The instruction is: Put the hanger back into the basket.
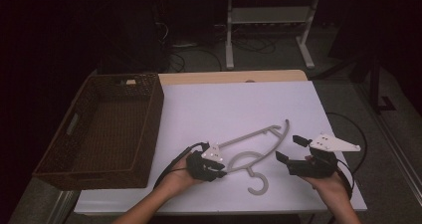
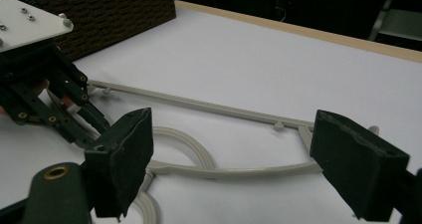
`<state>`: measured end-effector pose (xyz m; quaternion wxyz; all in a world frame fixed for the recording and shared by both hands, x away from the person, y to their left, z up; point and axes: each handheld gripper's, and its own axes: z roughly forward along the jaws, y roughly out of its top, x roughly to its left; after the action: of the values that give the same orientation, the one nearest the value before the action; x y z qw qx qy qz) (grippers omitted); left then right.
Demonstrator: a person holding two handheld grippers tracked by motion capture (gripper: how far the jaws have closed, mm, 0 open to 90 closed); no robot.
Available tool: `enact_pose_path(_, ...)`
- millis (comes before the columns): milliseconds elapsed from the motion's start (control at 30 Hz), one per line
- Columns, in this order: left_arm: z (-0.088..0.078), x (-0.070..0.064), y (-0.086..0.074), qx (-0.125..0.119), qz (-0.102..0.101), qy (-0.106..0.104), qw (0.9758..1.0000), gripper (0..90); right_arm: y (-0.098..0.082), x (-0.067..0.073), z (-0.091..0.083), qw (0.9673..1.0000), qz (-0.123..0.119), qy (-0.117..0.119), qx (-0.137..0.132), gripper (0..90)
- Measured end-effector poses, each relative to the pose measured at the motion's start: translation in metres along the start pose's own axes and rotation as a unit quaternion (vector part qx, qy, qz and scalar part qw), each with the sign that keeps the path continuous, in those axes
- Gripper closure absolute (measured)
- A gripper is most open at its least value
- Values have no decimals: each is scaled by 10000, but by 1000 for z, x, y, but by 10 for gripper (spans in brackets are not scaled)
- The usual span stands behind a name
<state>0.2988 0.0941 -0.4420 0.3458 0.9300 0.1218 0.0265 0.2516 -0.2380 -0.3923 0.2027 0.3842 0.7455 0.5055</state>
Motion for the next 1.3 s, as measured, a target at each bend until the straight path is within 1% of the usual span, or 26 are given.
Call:
enact_pose_path(67,0,0,0,-5,25,-10,10000,804,0,1,0,10000,28,7,34,165)
enact_pose_path(100,0,2,0,29,46,-39,10000,807,0,1,0,10000,22,12,31,165)
enact_pose_path(133,0,2,0,-10,-35,-75,10000,809,0,2,0,10000,20,13,31,166)
enact_pose_path(167,0,3,0,1,9,-79,10000,815,0,2,0,10000,25,10,35,166)
enact_pose_path(200,0,3,1,19,-6,-80,10000,822,0,1,0,10000,27,8,37,167)
enact_pose_path(233,0,3,1,35,-92,-100,9999,823,0,1,0,10000,37,9,40,167)
enact_pose_path(300,0,4,3,63,-52,-100,9999,824,0,1,0,10000,30,15,36,167)
enact_pose_path(433,-2,3,5,41,-62,-87,9999,825,0,0,0,10000,22,8,22,168)
enact_pose_path(467,-3,3,6,61,-8,-67,10000,825,0,0,-1,10000,30,5,11,168)
enact_pose_path(500,-5,2,8,22,-29,-78,10000,825,1,0,-1,10000,15,-4,0,168)
enact_pose_path(533,-7,1,10,-36,-95,-85,9999,825,1,-1,-1,10000,-15,-18,-43,168)
enact_pose_path(600,-11,1,12,-37,-23,-69,10000,824,1,-2,-2,10000,44,-10,-37,168)
enact_pose_path(667,-16,1,14,-173,-78,-80,9998,824,1,-2,-3,9999,91,-40,-28,168)
enact_pose_path(733,-21,1,16,-296,-97,-59,9995,824,1,-2,-4,9999,85,-53,-49,169)
enact_pose_path(833,-28,1,19,-397,-110,-40,9991,825,2,-2,-5,9999,78,-73,-67,169)
enact_pose_path(933,-32,2,19,-437,-117,-43,9990,825,2,-3,-5,9999,79,-84,-83,169)
enact_pose_path(1067,-39,5,19,-544,-247,-76,9982,825,2,-3,-6,9998,98,-105,-98,169)
enact_pose_path(1267,-51,11,20,-727,-388,-23,9966,825,3,-3,-7,9998,119,-136,-125,170)
enact_pose_path(1300,-53,12,20,-760,-375,5,9964,825,3,-4,-7,9998,110,-137,-130,170)
